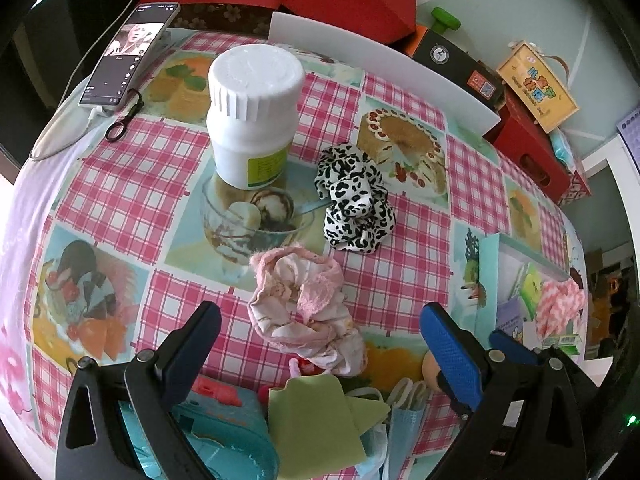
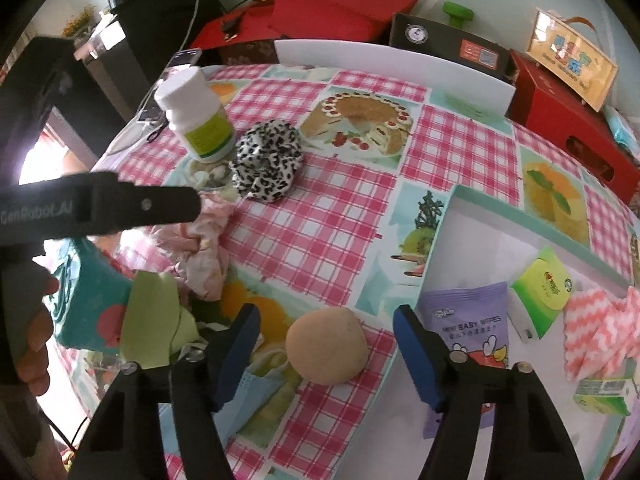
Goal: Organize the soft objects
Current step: 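Grasp the pink lace cloth with the left tool while the right tool grasps the beige round sponge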
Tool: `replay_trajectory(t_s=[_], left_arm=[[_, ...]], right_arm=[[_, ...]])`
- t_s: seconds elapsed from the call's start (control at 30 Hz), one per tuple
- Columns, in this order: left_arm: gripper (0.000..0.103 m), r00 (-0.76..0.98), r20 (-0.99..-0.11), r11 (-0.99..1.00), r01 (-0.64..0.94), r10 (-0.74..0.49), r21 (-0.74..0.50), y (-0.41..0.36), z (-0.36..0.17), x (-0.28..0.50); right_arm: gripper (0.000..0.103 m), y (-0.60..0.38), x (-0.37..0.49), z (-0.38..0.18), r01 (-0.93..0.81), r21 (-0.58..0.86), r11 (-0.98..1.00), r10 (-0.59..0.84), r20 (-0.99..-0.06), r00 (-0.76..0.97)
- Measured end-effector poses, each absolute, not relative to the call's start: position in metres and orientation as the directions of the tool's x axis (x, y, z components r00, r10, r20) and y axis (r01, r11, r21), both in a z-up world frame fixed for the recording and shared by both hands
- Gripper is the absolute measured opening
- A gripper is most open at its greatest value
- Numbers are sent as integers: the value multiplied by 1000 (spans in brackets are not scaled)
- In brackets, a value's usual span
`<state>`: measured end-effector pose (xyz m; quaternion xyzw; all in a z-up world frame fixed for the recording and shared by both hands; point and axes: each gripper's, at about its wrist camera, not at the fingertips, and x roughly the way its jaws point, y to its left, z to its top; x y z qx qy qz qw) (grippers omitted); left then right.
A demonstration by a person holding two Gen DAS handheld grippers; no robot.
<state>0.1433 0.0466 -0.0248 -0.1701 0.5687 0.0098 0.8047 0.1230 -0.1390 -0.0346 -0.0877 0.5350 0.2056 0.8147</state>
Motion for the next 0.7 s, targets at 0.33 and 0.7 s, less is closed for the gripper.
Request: replay_trajectory(t_s=[0.33,0.7], left_arm=[[100,343,-921,943,-204,-183,-264,45,-29,145],[100,336,-925,947,-196,-177,-253,40,-31,148]], right_arm=[[63,-128,117,-53,-462,53,885,210,-932,295],[54,-119,117,-63,-493,-32,870,136,-943,302]])
